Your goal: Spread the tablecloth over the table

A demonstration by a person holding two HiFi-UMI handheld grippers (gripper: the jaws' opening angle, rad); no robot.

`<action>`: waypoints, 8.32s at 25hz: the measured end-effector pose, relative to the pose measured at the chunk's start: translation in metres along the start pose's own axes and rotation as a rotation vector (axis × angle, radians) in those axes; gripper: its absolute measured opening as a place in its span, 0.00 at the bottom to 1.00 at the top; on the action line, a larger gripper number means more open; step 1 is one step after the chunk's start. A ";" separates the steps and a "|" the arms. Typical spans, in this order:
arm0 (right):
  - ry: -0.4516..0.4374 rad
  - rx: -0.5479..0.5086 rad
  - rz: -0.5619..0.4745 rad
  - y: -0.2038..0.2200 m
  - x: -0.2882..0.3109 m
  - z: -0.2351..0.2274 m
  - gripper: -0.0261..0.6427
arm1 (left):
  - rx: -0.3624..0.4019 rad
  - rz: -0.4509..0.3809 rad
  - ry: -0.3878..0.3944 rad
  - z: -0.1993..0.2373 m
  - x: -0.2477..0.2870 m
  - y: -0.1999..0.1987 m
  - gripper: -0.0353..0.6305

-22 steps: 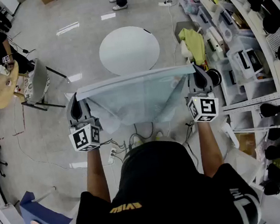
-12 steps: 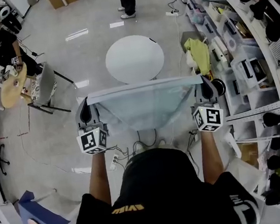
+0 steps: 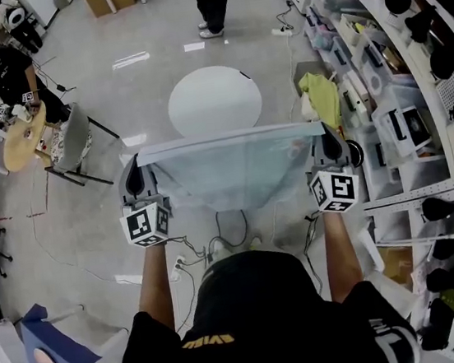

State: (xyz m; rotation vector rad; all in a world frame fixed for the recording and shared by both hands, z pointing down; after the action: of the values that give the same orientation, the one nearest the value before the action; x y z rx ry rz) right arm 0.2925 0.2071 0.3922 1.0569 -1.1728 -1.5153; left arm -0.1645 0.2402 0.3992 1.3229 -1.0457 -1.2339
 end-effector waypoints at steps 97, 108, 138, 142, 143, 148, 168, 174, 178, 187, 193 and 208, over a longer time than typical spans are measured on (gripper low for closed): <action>-0.169 -0.125 0.217 0.136 0.835 -0.075 0.06 | 0.110 0.258 -0.059 0.174 0.805 0.142 0.09; -0.205 -0.203 0.324 0.200 0.887 -0.046 0.06 | 0.185 0.446 -0.112 0.193 0.832 0.215 0.09; -0.266 -0.132 0.653 0.283 0.815 -0.020 0.79 | 0.045 0.682 0.109 0.145 0.736 0.305 0.68; -0.249 -0.109 0.591 0.254 0.746 -0.025 0.79 | -0.007 0.558 0.149 0.131 0.661 0.278 0.68; -0.248 -0.099 0.583 0.249 0.721 -0.023 0.79 | -0.027 0.529 0.143 0.129 0.633 0.271 0.68; -0.217 -0.013 0.522 0.212 0.579 0.002 0.77 | -0.076 0.408 0.100 0.124 0.477 0.230 0.67; -0.054 0.123 0.125 0.060 0.219 0.090 0.16 | -0.068 0.036 0.180 0.033 0.183 0.076 0.15; -0.104 0.025 0.095 0.055 0.196 0.097 0.05 | -0.095 0.011 0.221 0.018 0.170 0.070 0.08; -0.138 0.094 0.098 0.046 0.191 0.098 0.05 | -0.073 0.034 0.231 0.017 0.169 0.071 0.08; -0.195 0.022 0.052 0.038 0.192 0.108 0.05 | -0.035 0.035 0.175 0.031 0.168 0.056 0.08; -0.174 0.057 0.062 0.038 0.197 0.118 0.05 | -0.040 0.032 0.163 0.043 0.161 0.049 0.08; -0.179 0.042 0.079 0.048 0.187 0.115 0.05 | -0.044 0.044 0.193 0.030 0.169 0.061 0.08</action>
State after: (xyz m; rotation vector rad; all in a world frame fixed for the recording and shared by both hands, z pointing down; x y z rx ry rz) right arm 0.1496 0.0410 0.4429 0.9058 -1.3591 -1.5539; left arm -0.1740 0.0633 0.4399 1.3487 -0.9010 -1.0680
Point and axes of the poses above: the fingertips, and each gripper's own axes: x forward along the fingers, z to its left, y out of its underside, the point moved 10 cm from there along -x, backward along the fingers, and after that the axes turned 4 degrees about -x, right-handed, at the moved point
